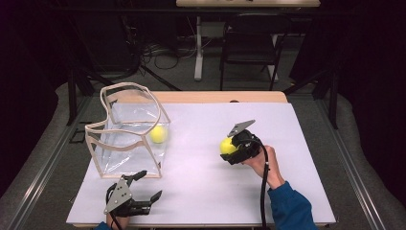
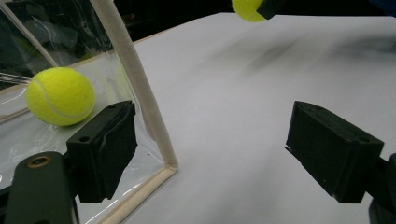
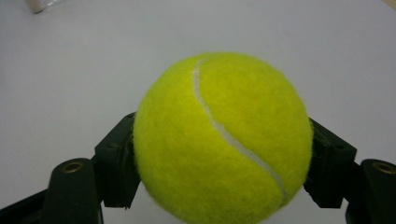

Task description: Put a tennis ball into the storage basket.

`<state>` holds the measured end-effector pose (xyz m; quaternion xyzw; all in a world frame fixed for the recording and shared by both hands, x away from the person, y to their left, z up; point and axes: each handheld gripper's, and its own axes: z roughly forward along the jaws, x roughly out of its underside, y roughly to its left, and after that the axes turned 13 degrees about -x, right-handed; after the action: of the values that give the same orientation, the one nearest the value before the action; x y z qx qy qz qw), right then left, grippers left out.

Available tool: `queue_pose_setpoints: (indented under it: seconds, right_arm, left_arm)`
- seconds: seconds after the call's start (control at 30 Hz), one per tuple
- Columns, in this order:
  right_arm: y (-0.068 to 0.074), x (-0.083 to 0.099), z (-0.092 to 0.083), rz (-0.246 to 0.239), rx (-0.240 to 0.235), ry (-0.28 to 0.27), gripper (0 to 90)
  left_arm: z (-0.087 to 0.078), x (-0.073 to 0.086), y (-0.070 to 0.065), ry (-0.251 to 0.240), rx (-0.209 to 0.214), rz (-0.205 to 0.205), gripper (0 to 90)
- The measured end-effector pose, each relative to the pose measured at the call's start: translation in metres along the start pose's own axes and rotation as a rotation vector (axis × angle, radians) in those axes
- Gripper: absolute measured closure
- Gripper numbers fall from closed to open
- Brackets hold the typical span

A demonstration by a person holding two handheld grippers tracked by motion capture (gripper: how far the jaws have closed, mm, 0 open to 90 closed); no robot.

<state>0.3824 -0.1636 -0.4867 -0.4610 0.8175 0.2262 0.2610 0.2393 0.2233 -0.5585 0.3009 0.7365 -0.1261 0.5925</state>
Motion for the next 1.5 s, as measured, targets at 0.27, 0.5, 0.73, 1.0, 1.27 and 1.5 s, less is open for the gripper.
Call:
queue_pose_setpoints:
  seconds: [0.27, 0.5, 0.73, 1.0, 1.27, 1.5]
  right_arm:
    - [0.001, -0.005, 0.001, -0.011, -0.004, 0.003, 25.9]
    - [0.002, -0.011, 0.003, -0.017, -0.01, 0.008, 25.9]
    - [0.003, -0.017, 0.004, -0.025, -0.016, 0.013, 25.9]
    - [0.004, -0.024, 0.004, -0.04, -0.023, 0.017, 25.9]
    - [0.005, -0.029, 0.003, -0.044, -0.028, 0.019, 25.9]
    - [0.005, -0.035, 0.004, -0.054, -0.031, 0.029, 25.9]
  left_arm:
    - [0.0, 0.0, 0.0, 0.0, 0.001, 0.001, 15.9]
    - [0.0, 0.0, 0.0, 0.0, 0.001, 0.0, 15.9]
    - [0.0, 0.0, 0.0, -0.001, 0.0, 0.0, 15.9]
    - [0.0, 0.0, 0.0, -0.001, 0.002, 0.001, 15.9]
    - [0.0, 0.0, 0.0, -0.001, 0.002, 0.0, 15.9]
    - [0.0, 0.0, 0.0, 0.0, 0.002, -0.002, 15.9]
